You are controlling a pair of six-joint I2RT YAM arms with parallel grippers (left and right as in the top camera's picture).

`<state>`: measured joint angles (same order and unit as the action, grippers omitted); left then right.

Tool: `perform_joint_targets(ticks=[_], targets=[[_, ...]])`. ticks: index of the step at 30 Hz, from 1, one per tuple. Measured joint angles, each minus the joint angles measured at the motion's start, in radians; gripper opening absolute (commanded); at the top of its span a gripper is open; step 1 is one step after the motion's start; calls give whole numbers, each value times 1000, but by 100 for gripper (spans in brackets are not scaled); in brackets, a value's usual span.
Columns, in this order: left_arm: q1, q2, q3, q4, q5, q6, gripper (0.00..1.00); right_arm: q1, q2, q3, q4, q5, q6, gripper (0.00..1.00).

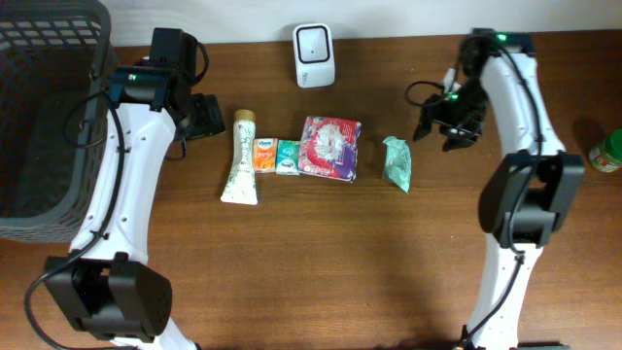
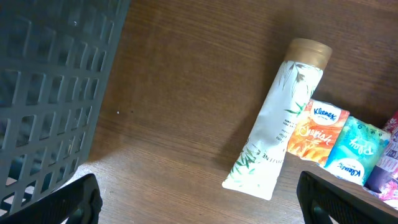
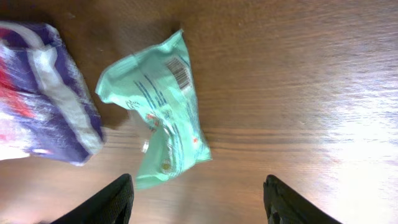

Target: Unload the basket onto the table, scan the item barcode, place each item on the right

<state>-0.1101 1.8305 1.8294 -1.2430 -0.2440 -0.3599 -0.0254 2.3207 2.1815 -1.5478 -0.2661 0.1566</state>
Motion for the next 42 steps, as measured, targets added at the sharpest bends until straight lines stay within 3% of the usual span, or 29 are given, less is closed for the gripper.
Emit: perform_joint_targets(ticks=[1,2,4,7,10,13,14,16,18,20,23,27,30,34,36,38,42], targets=[[0,0,0,0,0,0,99,42,0,4,-1,39,0,65],[0,0,0,0,0,0,99,132,0,4,-1,116,16,84],[0,0,0,0,0,0,99,279,0,4,-2,335,111,95],[0,0,0,0,0,0,99,367,0,-48,39,562,222,97],[0,0,0,0,0,0,99,366,-2,-198,177,626,258,91],[-2,0,0,0,0,0,99,365,-1,-288,261,640,263,79],[-2,0,0,1,0,0,99,365,-1,-328,323,643,267,65],[-2,0,0,0,0,0,99,365,-6,-362,351,647,264,48],[-2,0,0,0,0,0,99,365,-7,-371,333,649,268,16],[-2,0,0,0,0,0,99,365,-5,-358,278,630,264,15],[-2,0,0,0,0,0,99,343,-3,-251,204,480,198,14],[-2,0,0,-2,0,0,99,217,3,-58,77,-29,-2,4],[-2,0,0,-1,0,0,99,86,3,-51,4,-441,-169,4],[-2,0,0,-1,0,0,99,18,3,-50,-3,-678,-272,4],[-2,0,0,-2,0,0,99,35,5,-48,255,-769,-188,4],[-2,0,0,4,0,0,99,71,7,-48,659,-802,8,4],[-2,0,0,-2,0,0,99,203,7,-45,1196,-721,362,4]])
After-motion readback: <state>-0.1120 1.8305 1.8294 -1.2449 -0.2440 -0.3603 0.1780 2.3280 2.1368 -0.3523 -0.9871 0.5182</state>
